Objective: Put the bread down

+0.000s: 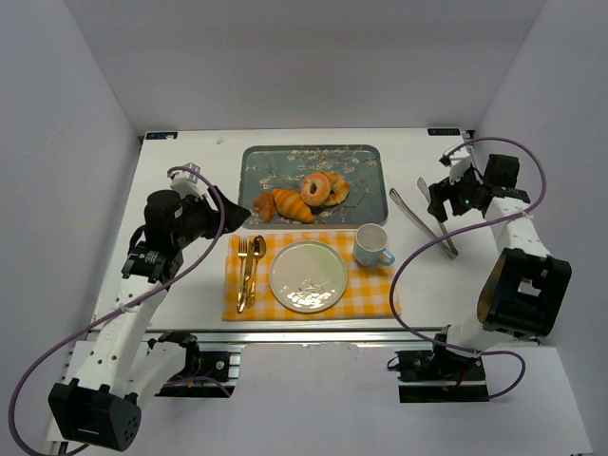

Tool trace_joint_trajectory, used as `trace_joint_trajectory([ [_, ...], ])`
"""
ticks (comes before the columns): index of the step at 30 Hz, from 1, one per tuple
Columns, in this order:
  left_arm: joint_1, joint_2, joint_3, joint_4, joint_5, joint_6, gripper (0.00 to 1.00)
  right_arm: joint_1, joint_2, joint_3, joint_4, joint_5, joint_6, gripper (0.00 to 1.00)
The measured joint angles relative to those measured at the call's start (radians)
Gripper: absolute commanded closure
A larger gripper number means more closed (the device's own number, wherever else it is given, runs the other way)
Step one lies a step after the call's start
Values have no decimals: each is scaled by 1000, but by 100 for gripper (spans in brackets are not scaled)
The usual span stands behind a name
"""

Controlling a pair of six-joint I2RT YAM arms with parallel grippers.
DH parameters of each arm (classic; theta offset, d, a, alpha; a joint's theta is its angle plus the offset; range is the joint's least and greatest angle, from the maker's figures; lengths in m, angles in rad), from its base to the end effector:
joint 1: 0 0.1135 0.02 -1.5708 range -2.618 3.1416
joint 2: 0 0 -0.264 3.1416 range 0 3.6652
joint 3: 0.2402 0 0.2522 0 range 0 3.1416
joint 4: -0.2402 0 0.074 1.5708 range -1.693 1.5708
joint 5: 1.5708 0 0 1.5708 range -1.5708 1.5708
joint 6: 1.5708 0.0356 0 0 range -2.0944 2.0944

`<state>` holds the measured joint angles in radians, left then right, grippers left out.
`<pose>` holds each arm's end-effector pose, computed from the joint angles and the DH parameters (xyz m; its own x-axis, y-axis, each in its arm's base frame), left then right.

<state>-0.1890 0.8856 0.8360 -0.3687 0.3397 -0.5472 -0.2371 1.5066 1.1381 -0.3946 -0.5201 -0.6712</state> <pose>0.1931 -0.0490 0.3220 -0.5885 -0.3869 -0.7099 0.1991 0.7817 -0.5910 0.3239 -0.0601 0.2722 -0.4357 -0.4499 -0.7796 -0.5316 0.8276 -0.1805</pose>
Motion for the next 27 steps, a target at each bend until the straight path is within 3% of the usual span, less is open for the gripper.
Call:
trace_joint_trajectory([
  [18,0,100,1,26,14,27,25,45,335,31,-56,208,-122,12],
  [27,0,143,23,27,5,26,25,59,366,59,-51,218,-99,30],
])
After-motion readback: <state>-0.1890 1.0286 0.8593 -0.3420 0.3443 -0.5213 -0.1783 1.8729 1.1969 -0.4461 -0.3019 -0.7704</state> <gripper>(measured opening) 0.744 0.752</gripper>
